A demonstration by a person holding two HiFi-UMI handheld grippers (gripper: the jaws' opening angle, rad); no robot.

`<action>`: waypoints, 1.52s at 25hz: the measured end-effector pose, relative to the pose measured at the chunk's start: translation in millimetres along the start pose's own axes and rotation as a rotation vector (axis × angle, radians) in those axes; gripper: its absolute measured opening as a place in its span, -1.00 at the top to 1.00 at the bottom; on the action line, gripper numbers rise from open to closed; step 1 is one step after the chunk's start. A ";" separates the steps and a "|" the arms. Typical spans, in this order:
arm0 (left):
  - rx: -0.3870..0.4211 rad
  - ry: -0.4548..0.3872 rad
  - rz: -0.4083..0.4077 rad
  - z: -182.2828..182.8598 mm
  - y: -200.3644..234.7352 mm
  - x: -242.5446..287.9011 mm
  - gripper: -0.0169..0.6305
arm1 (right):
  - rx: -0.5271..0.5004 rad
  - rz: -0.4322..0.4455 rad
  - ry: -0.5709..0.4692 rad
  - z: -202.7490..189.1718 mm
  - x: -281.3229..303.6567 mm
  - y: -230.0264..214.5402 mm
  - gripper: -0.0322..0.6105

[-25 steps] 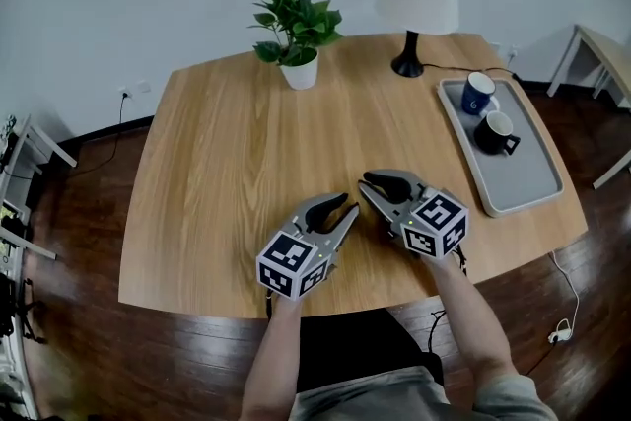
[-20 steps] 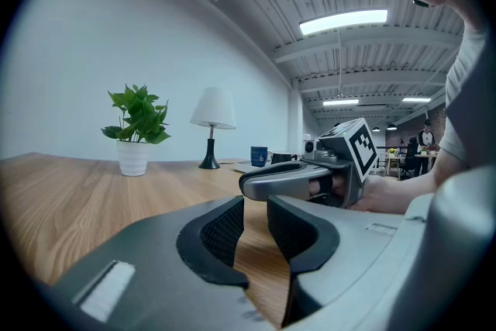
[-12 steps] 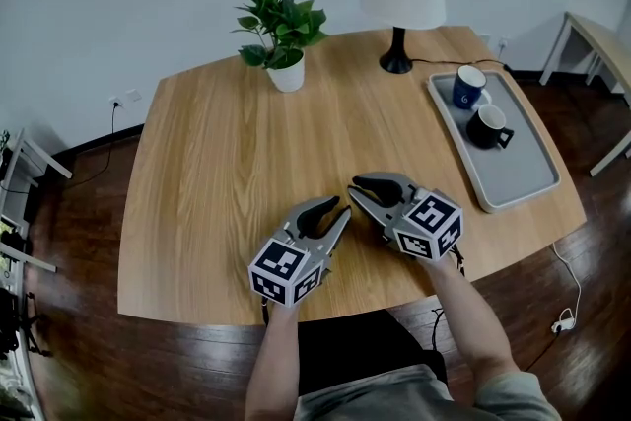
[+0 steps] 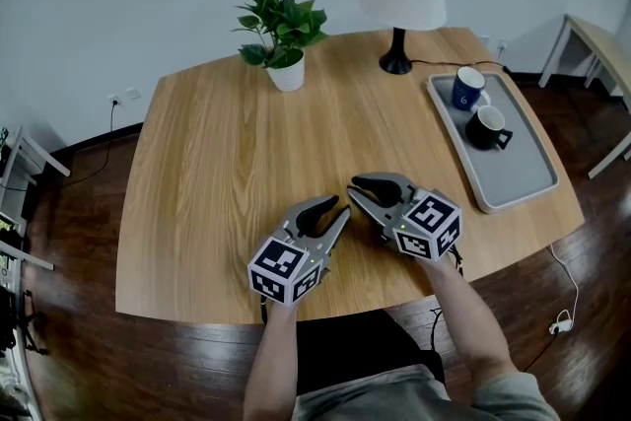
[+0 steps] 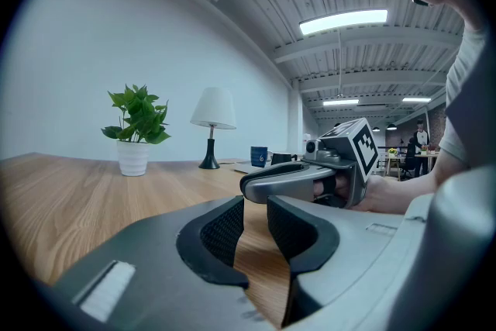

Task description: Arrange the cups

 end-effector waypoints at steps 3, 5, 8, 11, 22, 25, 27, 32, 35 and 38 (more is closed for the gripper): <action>-0.001 0.002 -0.001 -0.7 -0.1 0.2 0.63 | -0.001 0.000 0.001 -0.5 0.0 -0.1 0.71; -0.002 0.007 -0.002 -1.3 0.7 1.2 0.63 | 0.001 0.000 0.001 -0.5 0.6 -0.9 0.72; -0.002 0.006 -0.001 -0.8 0.8 1.1 0.64 | 0.003 0.000 0.001 -0.5 0.5 -1.0 0.71; 0.000 0.001 0.001 -0.3 0.3 0.6 0.64 | 0.003 0.000 0.002 -0.8 0.2 -0.9 0.71; 0.002 -0.002 0.003 0.4 0.2 0.7 0.64 | 0.001 0.000 0.001 -0.4 -0.1 -1.3 0.72; 0.002 -0.003 0.003 0.1 0.4 0.8 0.64 | 0.001 0.000 0.002 -0.6 0.1 -1.4 0.71; 0.002 -0.003 0.002 -0.1 0.5 0.5 0.64 | 0.001 0.000 0.002 -0.8 0.3 -1.1 0.72; 0.003 -0.002 0.003 0.1 0.0 0.5 0.64 | 0.002 0.000 0.001 -0.6 -0.2 -0.9 0.71; 0.002 -0.002 0.003 0.3 0.1 0.3 0.64 | 0.002 0.000 0.002 -0.4 -0.2 -0.8 0.71; 0.001 -0.002 0.003 0.8 0.2 0.0 0.64 | 0.003 0.001 0.003 -0.1 0.0 -0.6 0.72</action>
Point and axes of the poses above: the fingertips, and each gripper's own axes: x forward along the fingers, y to its left, z out of its top, the point moved 2 cm from there along -x, backward along the fingers, and after that the axes turned 6 degrees about x, right-handed, at the moved point
